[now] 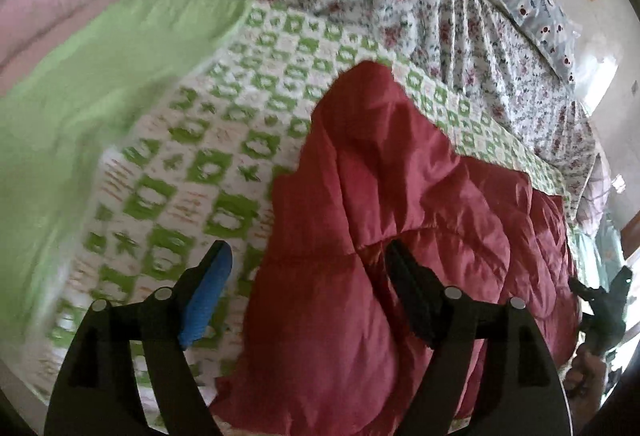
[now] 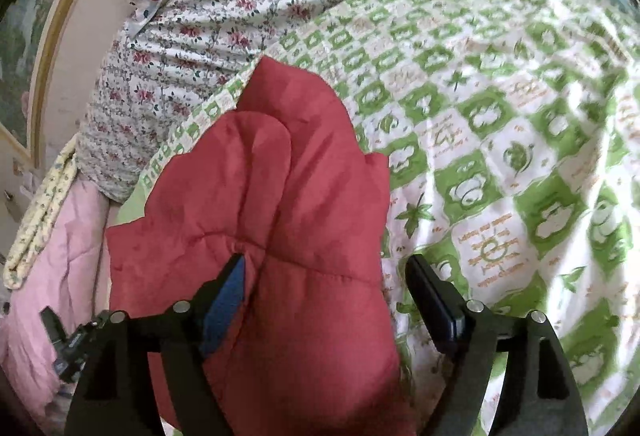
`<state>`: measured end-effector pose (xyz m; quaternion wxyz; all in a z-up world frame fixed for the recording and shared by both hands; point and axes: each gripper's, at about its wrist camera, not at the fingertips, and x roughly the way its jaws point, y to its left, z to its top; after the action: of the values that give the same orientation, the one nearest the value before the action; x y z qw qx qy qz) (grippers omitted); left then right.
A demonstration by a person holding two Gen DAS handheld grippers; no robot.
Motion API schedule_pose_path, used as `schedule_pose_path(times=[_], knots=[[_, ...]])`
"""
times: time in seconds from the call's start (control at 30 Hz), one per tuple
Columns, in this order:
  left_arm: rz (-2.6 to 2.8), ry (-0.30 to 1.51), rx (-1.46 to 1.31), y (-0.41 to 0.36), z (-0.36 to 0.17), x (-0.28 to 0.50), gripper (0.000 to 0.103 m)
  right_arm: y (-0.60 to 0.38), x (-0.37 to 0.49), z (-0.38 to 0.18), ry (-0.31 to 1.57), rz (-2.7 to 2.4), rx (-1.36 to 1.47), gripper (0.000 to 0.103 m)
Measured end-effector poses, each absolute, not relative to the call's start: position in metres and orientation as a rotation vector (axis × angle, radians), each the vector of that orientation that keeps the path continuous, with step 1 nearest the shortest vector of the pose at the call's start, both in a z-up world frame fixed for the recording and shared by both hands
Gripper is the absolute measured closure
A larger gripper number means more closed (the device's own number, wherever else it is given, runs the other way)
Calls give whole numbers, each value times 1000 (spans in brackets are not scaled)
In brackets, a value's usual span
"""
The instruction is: Fold large clothes
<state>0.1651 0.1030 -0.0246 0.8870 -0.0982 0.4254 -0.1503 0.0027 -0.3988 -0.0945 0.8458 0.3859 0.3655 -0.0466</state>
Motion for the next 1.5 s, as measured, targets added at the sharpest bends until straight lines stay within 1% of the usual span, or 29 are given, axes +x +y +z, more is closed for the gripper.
schedule_pose_path(times=[0.2,0.37,0.83,1.13,1.4,1.5], knots=[[-317,846,-189,108,-9,156,24,-393,-9,-67,707,-153,736,21],[-336,840,-164,101,-6,147,24,-381,-13,-50,688,-149,676,21],[-385,833,-95,82,-1,128,24,-353,-19,-35,692,-115,600,21],[-503,809,-19,47,5,102,24,-310,-21,-16,696,-84,446,21],[-631,803,117,-3,-15,73,24,-243,0,-20,749,61,283,22],[-585,851,167,-11,-35,84,24,-232,12,-31,779,57,236,21]])
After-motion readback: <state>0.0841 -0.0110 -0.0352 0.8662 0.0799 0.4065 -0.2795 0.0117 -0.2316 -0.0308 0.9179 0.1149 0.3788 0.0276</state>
